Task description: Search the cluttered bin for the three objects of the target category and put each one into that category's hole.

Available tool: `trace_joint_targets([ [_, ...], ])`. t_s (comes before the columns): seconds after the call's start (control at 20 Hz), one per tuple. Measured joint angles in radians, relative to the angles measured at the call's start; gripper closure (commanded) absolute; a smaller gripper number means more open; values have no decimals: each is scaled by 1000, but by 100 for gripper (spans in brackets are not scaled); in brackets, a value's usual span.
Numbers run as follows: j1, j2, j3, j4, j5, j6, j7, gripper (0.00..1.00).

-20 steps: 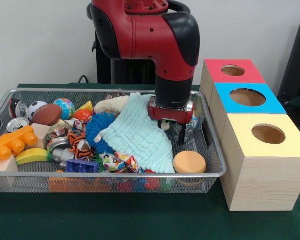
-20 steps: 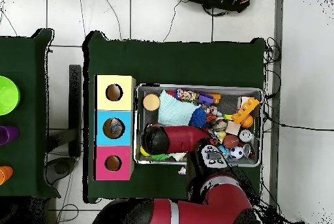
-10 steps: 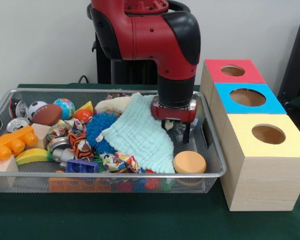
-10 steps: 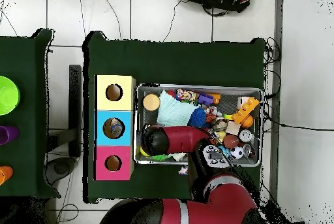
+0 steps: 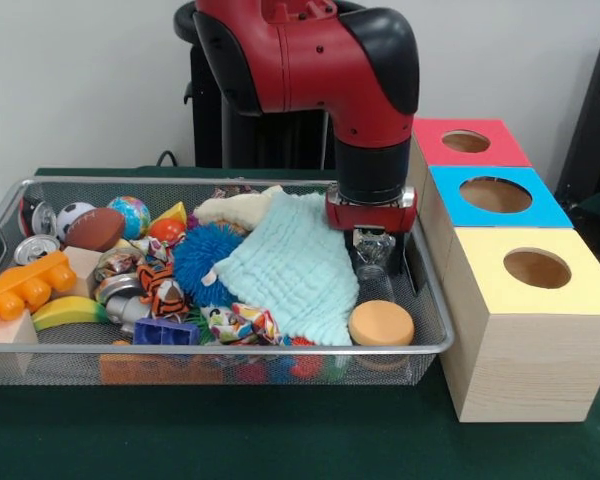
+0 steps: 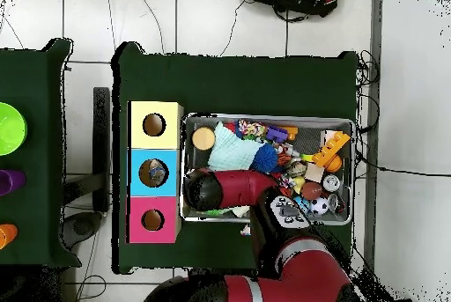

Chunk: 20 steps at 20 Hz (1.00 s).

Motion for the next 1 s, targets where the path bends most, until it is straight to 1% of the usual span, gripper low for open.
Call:
trace_joint_targets([
  [0.3,0,-1,1,0,-1,10,0,0],
  [0.55,3,15,-8,-3,-4,9,0,0],
  [0.85,38,56,-44,-35,-26,10,0,0],
  [1.0,66,61,-65,-54,-36,15,0,0],
])
